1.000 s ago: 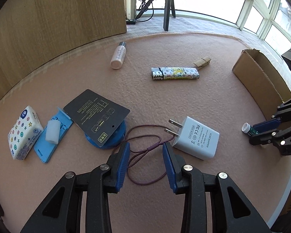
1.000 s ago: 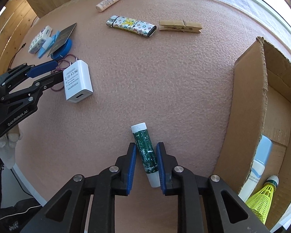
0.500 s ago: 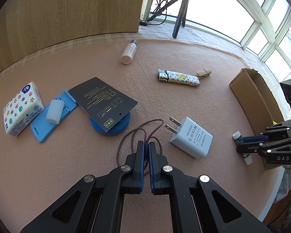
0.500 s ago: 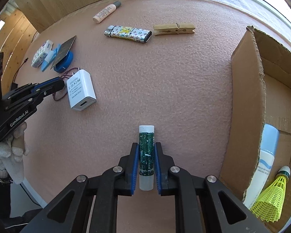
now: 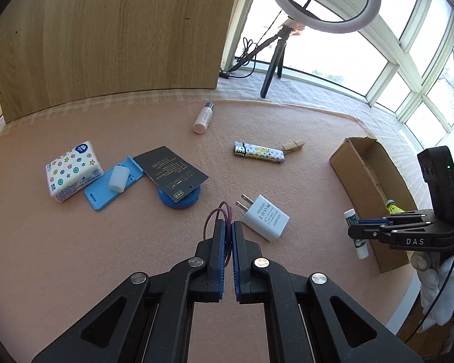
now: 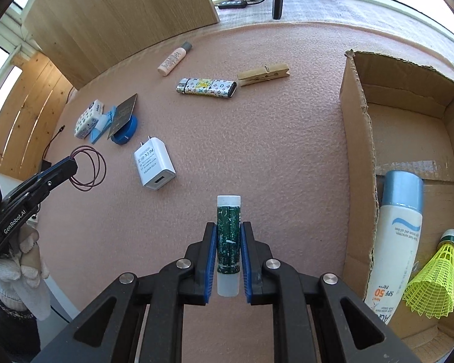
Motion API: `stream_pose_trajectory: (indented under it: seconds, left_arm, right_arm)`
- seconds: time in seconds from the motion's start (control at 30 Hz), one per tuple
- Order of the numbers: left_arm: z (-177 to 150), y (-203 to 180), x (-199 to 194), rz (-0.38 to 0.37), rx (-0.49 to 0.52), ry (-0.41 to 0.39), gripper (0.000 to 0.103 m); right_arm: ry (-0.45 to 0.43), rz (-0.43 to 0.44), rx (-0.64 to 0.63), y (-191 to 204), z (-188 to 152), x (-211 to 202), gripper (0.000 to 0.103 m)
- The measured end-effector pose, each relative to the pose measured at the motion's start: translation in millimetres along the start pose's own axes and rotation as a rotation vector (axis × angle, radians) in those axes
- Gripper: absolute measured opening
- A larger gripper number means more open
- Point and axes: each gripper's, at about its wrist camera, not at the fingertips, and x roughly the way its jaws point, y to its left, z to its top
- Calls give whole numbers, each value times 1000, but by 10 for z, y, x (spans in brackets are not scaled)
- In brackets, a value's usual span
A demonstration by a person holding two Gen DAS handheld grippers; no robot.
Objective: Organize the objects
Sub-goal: 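Carry the glue stick with the right gripper into the cardboard box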
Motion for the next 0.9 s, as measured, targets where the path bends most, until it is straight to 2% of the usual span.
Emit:
stream_pose_trajectory:
  seconds: [0.27, 0.37, 0.6, 0.9]
  left_arm:
    - [97, -392, -128, -44, 51, -32, 4]
    - [166, -600, -105, -76, 72, -39, 4]
    - [321, -1219, 88, -149, 150, -40, 4]
    - [476, -2081, 442, -223, 252, -30, 4]
  right_arm:
    - [-131, 34, 38, 10, -105, -476, 14]
    - [-177, 19, 55, -82, -174, -694, 14]
    - [-238, -54, 113, -492, -390, -1093, 14]
    - [-271, -127, 205, -1072, -604, -1300, 14]
